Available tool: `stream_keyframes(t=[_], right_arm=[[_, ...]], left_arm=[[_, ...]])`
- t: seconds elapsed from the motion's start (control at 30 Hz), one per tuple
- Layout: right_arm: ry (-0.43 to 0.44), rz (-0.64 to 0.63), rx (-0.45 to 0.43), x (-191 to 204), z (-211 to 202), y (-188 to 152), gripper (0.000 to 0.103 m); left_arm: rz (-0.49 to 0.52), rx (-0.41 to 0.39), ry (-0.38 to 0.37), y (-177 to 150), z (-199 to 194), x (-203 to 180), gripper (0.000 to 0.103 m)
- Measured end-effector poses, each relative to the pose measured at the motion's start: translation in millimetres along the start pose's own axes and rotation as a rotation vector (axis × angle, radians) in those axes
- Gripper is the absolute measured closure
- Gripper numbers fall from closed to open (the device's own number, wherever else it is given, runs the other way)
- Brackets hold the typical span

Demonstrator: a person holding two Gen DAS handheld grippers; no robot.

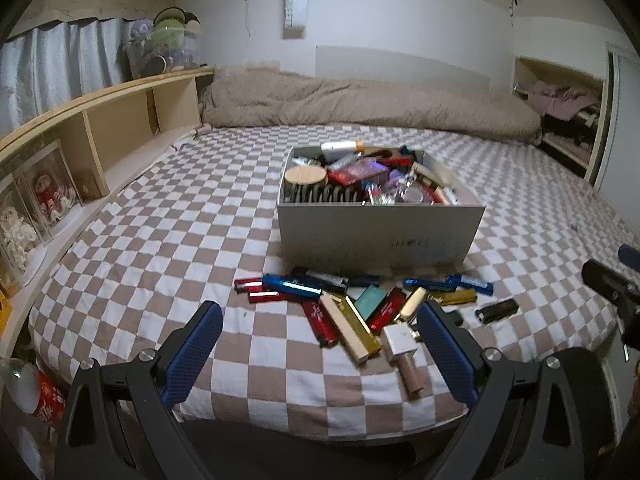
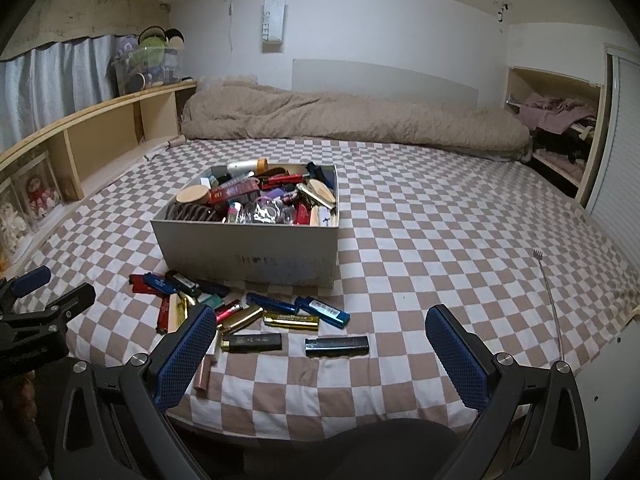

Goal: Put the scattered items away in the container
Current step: 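Move left tool toward white-capped pink lipstick while right tool approaches black lighter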

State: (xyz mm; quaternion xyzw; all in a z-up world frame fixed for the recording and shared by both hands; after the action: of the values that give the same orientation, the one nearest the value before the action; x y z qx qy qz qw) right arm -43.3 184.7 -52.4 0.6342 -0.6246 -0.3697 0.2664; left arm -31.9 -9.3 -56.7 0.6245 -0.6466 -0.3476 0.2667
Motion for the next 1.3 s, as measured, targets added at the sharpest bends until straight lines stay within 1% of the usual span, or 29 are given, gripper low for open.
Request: stream_keyframes(t=[0.07, 0.13, 0.27, 0.43, 0.67, 0.8, 0.87, 1.0, 1.07, 1.23, 1.3], right_arm=[[-0.006, -0.01, 0.01, 2, 3, -2, 0.0], [-0.018, -0.023, 0.015, 3, 6, -3, 0.0], [-0.033, -0.037, 0.033, 5, 15, -5, 0.0], [-0.051, -0.048, 0.064, 7, 29, -11, 0.0], [-0.056, -0.056, 0.131, 5, 53, -24, 0.0], [-0.082, -0.071, 0.162, 0, 65, -31, 0.0], [-0.086, -0.058, 0.188, -3, 74, -34, 0.0], [-0.051, -0.025, 0.259, -7, 95, -40, 0.0], [-0.062, -0.034, 0.275, -5, 104, -43, 0.0], [-0.044, -0.032, 0.311, -5, 119, -47, 0.0], [-0.037, -0.027, 0.323, -5, 125, -48, 0.0]], left_arm=[[0.01, 0.015, 0.014, -4, 5, 0, 0.005], [0.007, 0.034, 0.009, -8, 11, 0, 0.005], [-0.022, 0.072, -0.025, -15, 24, 1, 0.005], [-0.025, 0.117, -0.079, -27, 36, -7, 0.005], [-0.04, 0.175, -0.119, -47, 61, -24, 0.005], [-0.03, 0.196, -0.108, -60, 79, -36, 0.005], [-0.036, 0.215, -0.099, -66, 89, -41, 0.005], [-0.026, 0.237, -0.045, -74, 105, -49, 0.005], [-0.017, 0.252, -0.029, -77, 111, -52, 0.005], [-0.023, 0.282, 0.037, -81, 121, -46, 0.005], [-0.032, 0.286, 0.052, -82, 121, -41, 0.005]])
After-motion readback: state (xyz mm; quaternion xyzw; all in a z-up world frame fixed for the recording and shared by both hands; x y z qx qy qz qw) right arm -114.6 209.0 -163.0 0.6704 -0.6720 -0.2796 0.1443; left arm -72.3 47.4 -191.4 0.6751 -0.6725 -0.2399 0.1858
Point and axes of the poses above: each gripper's, at about its wrist camera, not at the fingertips, and z roughly the way its jaws point, x to its left, y to its top, the point moved 1 cm from there along z, roughly the way its jaws point, and after that the axes turned 10 degrees about -y, right-handed, at the moved point
